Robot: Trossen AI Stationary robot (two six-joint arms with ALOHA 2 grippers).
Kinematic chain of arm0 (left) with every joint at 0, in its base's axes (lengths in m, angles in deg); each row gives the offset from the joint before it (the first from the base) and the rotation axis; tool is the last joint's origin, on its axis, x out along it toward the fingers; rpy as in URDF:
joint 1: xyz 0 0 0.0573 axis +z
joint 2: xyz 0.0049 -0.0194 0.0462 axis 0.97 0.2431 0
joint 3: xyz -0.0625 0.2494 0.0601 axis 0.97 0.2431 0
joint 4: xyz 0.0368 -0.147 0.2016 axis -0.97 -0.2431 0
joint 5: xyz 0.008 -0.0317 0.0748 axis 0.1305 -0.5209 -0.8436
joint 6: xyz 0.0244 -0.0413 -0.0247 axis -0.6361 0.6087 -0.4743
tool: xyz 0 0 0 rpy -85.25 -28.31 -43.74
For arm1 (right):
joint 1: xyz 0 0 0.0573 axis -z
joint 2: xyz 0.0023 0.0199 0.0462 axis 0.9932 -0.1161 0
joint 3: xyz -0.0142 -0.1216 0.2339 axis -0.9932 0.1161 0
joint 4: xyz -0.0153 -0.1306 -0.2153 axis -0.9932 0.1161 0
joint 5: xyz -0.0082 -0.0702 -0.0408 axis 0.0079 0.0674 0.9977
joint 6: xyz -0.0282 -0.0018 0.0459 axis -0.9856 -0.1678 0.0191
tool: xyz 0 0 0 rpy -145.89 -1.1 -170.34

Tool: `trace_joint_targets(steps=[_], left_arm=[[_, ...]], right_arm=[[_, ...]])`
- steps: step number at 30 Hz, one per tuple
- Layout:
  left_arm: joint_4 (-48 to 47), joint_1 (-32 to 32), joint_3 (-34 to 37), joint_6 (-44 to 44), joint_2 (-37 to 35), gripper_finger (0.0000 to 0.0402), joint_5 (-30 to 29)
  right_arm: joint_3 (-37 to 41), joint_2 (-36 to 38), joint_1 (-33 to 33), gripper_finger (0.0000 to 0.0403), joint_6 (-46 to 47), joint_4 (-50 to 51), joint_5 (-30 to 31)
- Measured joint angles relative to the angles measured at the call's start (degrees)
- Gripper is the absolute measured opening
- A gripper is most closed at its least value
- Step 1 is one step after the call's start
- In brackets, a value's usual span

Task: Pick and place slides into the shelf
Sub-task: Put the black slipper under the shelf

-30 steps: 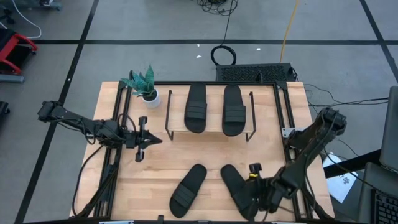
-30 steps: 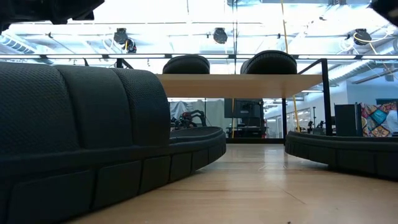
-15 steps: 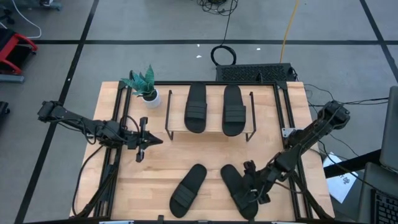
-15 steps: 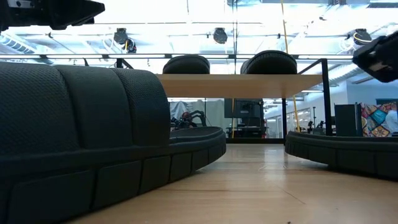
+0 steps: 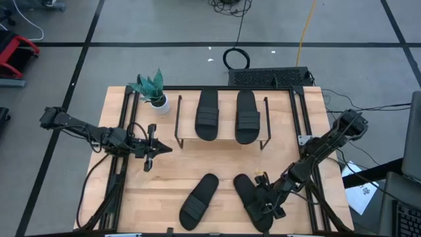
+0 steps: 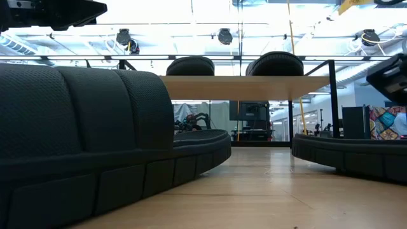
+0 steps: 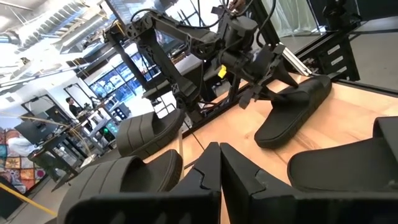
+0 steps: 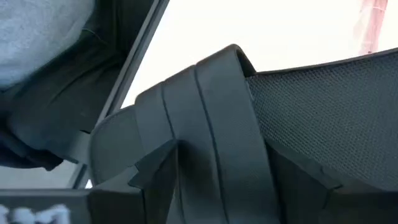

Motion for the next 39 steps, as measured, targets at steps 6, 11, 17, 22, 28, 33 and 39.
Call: trace_joint_targets(steps=[6, 11, 17, 22, 28, 33, 39], left_arm=[[0.05, 0.01, 0.00, 0.04, 0.00, 0.0017, 0.00], [0.08, 0.01, 0.00, 0.22, 0.02, 0.0017, 0.00], [0.09, 0.00, 0.00, 0.27, 0.01, 0.0002, 0.01], [0.08, 0.01, 0.00, 0.40, 0.02, 0.0014, 0.02], [0.08, 0.00, 0.00, 0.63, 0.00, 0.0019, 0.02], [0.04, 0.01, 0.00, 0.66, 0.00, 0.0005, 0.02], [0.04, 0.00, 0.00, 0.68, 0.01, 0.0010, 0.02]], right_arm=[[0.43, 0.13, -0.04, 0.0164, -1.66, -3.83, -1.49], [0.43, 0.23, 0.00, 0.0050, -3.56, -4.78, -1.52], [0.43, 0.67, 1.60, 0.0014, -7.69, -6.99, 0.52], [0.43, 2.90, 6.14, 0.0006, -12.04, -6.35, 0.53], [0.43, 6.60, 13.58, 0.0004, -14.99, -1.39, -5.61], [0.43, 6.77, 18.44, 0.0004, -16.44, -0.14, -10.31], [0.43, 6.80, 19.56, 0.0022, -20.26, 0.50, -2.68]])
